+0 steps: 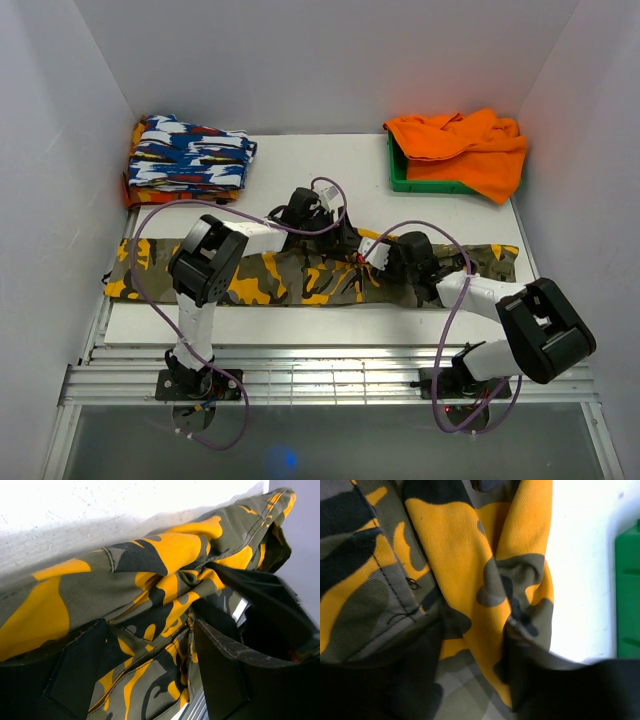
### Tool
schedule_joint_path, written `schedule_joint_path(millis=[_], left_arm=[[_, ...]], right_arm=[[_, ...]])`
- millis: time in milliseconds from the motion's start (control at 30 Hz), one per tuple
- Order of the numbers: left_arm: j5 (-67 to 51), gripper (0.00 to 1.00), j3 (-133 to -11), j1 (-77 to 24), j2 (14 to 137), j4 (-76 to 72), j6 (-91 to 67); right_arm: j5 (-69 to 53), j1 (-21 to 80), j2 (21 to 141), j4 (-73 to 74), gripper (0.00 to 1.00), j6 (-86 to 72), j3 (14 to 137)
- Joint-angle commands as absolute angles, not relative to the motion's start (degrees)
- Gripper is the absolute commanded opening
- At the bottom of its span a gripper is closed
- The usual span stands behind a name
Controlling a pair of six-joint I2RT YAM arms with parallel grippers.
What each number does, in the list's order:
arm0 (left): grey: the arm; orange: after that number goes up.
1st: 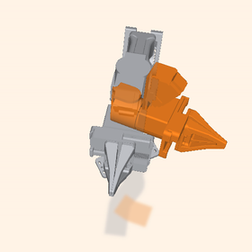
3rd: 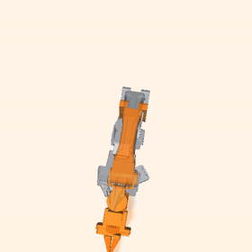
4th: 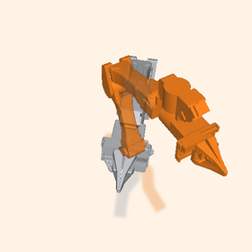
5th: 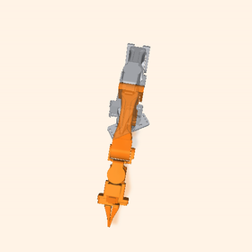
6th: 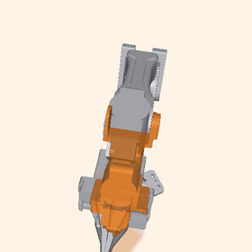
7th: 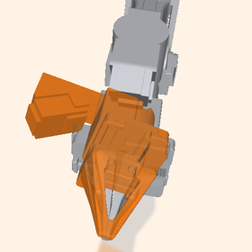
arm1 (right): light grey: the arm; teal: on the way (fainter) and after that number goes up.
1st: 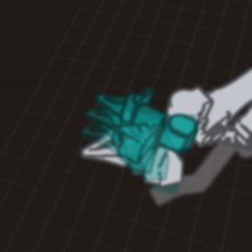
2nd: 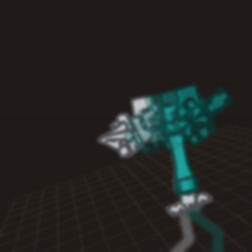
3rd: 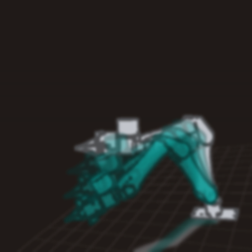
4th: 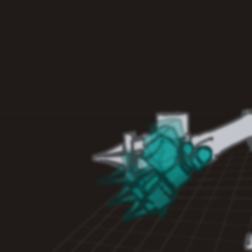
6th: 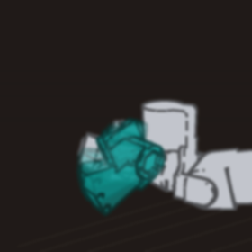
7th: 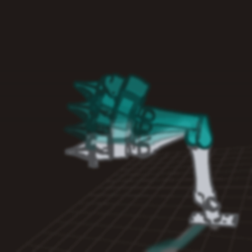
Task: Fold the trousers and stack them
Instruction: Fold the trousers
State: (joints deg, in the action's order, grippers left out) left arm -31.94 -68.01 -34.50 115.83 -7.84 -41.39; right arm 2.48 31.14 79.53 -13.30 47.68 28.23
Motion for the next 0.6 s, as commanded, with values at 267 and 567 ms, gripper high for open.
schedule_joint_path(millis=[267, 567], left_arm=[[-31.9, 0.81, -65.9, -35.0, 115.7, -17.3, -49.3], [-33.0, 0.81, -69.3, -35.2, 118.9, -19.1, -51.5]], right_arm=[[-3.9, 31.3, 69.8, -6.3, 0.42, 53.3, 24.6], [-6.3, 31.3, 78.6, -1.6, 0.16, 52.8, 26.8]])
